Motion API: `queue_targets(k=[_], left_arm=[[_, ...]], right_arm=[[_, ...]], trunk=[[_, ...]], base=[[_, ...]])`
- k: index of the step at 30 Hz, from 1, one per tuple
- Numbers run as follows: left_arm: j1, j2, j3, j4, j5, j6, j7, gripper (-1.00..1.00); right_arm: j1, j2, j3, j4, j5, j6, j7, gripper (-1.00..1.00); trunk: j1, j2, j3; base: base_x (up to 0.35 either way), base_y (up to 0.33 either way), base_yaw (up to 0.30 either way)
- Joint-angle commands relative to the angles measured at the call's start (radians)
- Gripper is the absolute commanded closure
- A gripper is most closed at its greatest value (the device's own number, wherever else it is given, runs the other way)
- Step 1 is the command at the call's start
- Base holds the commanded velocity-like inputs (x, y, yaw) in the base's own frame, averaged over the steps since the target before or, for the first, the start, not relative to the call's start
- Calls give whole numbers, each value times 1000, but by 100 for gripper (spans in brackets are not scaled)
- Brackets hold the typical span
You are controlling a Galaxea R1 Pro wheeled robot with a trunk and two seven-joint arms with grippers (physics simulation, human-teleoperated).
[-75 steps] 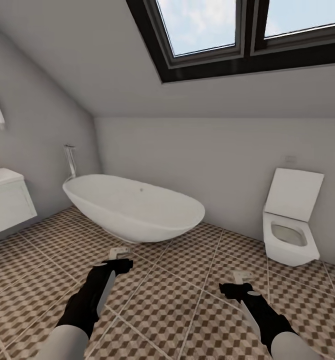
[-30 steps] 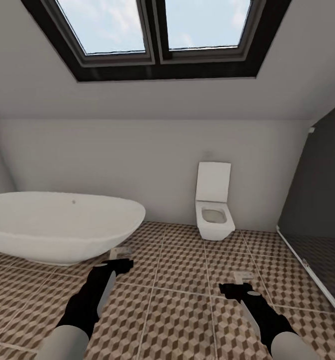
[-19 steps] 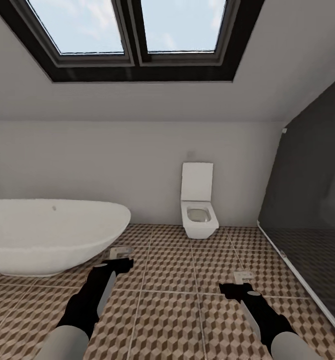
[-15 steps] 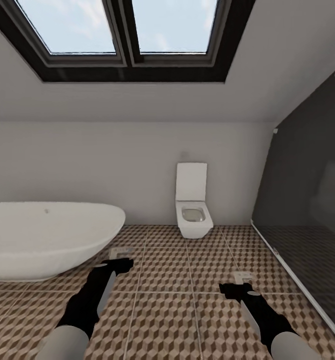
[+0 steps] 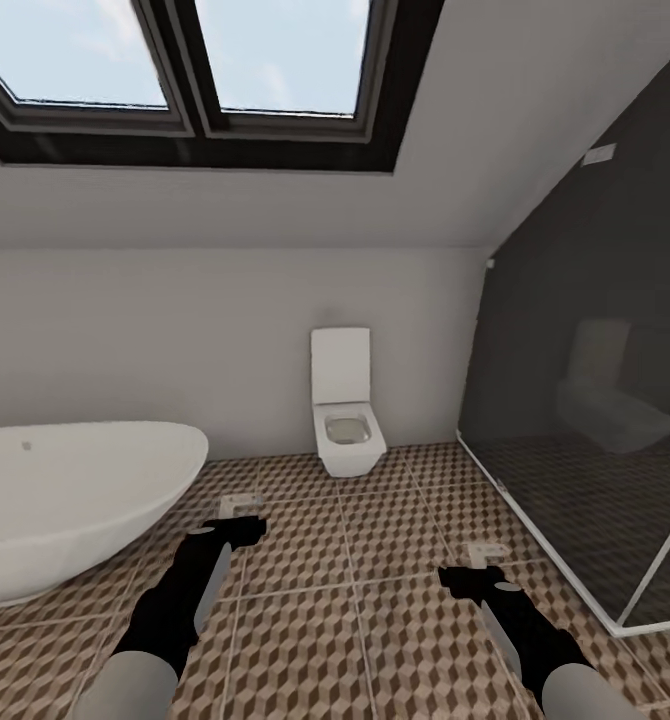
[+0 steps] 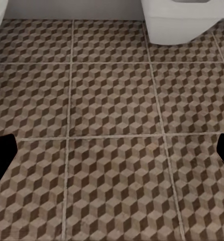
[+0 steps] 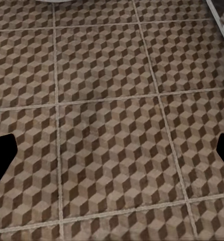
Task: Take the four mousetraps from the cabinet in the bathroom and place them on the bathroom floor. Make sure all four end up on the same floor surface, and ensure that at least two of them are either under or directly next to the same bathroom sink.
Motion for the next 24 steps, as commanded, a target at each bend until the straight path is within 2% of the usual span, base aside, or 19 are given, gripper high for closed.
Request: queue_targets(k=[1, 19, 24], left_arm=[[0, -1, 2, -2, 0, 5, 2, -100], [0, -2, 2, -1, 1, 4, 1, -100], [0, -2, 2, 22, 1, -7, 0, -100]], right_arm=[[0, 0, -1, -2, 2, 6, 1, -100], [0, 0, 0, -2, 2, 6, 5, -100], [0, 0, -1, -2, 2, 6, 5, -100]], trunk=[[-4, 6, 2], [-73, 132, 58], [-92, 167, 74]], base=[[0, 0, -285], [0, 0, -285], [0, 0, -285]])
